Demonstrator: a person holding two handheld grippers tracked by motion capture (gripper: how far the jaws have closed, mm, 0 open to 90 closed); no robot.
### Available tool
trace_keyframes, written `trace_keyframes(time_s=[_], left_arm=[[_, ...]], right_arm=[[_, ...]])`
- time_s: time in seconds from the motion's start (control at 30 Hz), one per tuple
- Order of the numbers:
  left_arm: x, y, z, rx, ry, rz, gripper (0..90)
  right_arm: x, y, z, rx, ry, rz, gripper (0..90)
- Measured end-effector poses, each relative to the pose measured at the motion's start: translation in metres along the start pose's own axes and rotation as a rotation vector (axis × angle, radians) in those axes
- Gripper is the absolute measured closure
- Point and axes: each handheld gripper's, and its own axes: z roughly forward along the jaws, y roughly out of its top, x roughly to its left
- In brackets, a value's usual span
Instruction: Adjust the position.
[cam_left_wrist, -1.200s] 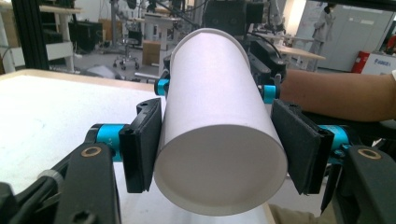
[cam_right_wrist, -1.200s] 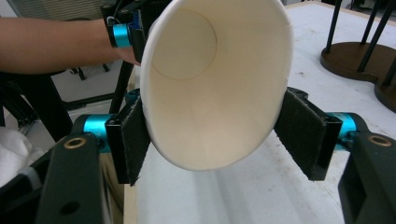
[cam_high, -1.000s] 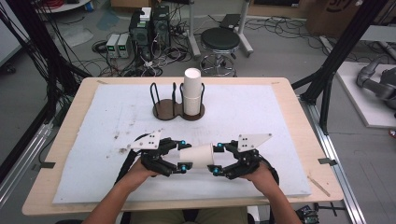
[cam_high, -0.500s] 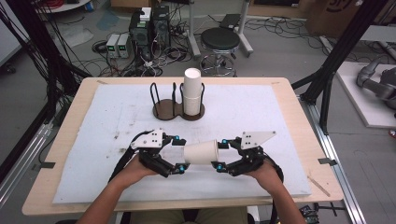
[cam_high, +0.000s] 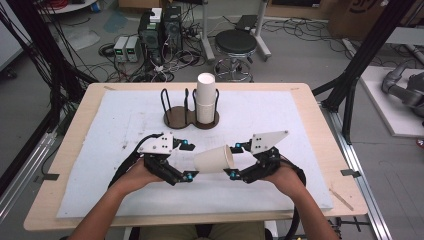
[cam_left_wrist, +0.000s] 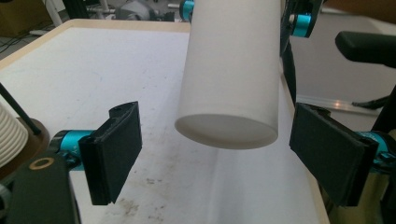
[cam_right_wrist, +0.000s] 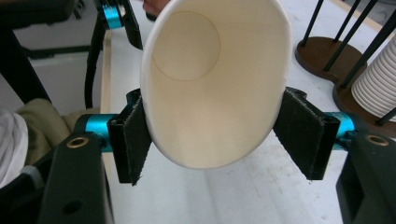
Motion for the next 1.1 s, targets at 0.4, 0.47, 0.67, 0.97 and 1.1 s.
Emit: trace_keyframes(time_s=[0.4, 0.47, 0.67, 0.97, 1.1], left_arm=[[0.000, 0.007, 0.017, 0.101, -0.042, 0.019, 17.3], [0.000, 0.006, 0.020, 0.116, -0.047, 0.012, 17.4], [0.000, 0.001, 0.031, 0.189, -0.074, -0.007, 19.3], [-0.001, -0.003, 0.042, 0.225, -0.112, -0.009, 27.7], [-0.001, -0.005, 0.042, 0.213, -0.130, -0.008, 34.1]], right_arm=[[0.003, 0.028, 0.016, 0.212, -0.005, -0.103, 31.0], [0.004, 0.030, 0.019, 0.234, -0.004, -0.116, 30.7], [0.008, 0.035, 0.026, 0.291, -0.002, -0.142, 30.5], [0.012, 0.038, 0.032, 0.344, 0.010, -0.154, 30.4], [0.011, 0.038, 0.033, 0.353, 0.015, -0.151, 30.4]])
